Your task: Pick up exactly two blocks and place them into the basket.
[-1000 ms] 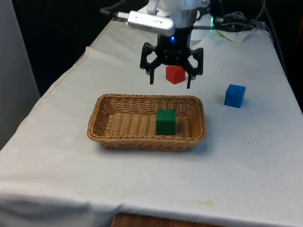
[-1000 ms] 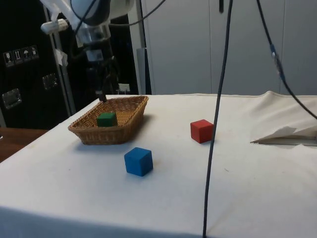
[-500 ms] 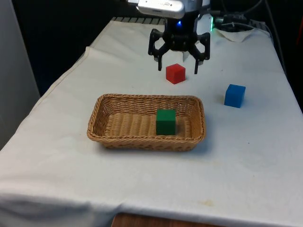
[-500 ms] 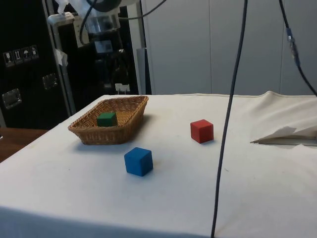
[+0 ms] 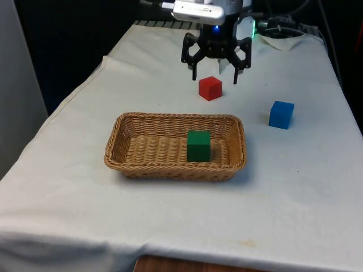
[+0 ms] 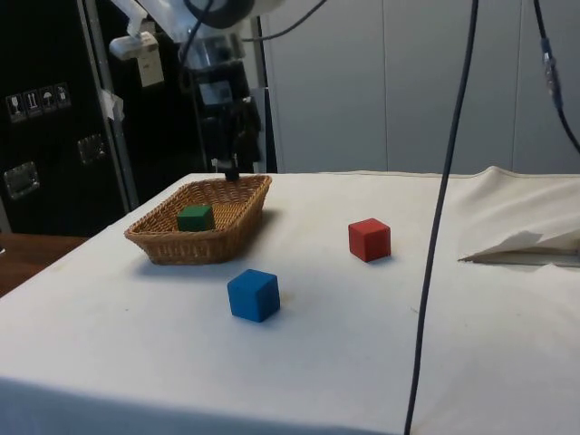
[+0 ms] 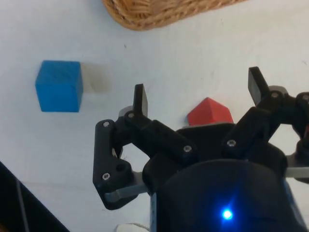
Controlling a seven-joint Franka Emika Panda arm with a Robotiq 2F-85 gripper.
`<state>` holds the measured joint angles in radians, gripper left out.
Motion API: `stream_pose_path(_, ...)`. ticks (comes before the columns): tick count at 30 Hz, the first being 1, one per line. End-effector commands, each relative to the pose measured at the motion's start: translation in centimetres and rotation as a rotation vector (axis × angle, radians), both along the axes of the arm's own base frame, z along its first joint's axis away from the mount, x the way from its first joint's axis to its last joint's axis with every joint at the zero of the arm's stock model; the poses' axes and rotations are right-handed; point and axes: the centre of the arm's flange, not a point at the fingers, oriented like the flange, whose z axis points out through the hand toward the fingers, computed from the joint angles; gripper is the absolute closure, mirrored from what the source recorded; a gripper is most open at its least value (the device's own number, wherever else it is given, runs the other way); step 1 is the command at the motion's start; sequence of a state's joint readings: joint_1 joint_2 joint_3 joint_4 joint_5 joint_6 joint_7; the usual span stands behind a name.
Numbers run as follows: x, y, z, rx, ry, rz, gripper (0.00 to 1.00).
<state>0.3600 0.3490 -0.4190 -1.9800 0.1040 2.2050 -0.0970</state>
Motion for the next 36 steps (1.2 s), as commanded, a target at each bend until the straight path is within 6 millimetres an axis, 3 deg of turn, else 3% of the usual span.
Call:
stream_pose_path(1, -0.6, -0.2, -0.1, -0.008, -0.008, 0.000, 0.00)
stream_pose_path(14, -4.3, -3.5, -2.7, -0.012, 0.017, 0.002, 0.00)
stream_pose_path(16, -4.1, -3.1, -2.6, -0.010, 0.025, -0.002, 0.00)
stream_pose_path(24, -7.0, -5.6, -3.1, -0.010, 0.030, 0.004, 0.00)
stream_pose_path(25, -6.4, -5.3, -3.1, -0.003, 0.039, 0.001, 0.00)
stream_pose_path(36, -10.2, -6.9, -3.3, -0.005, 0.036, 0.003, 0.00)
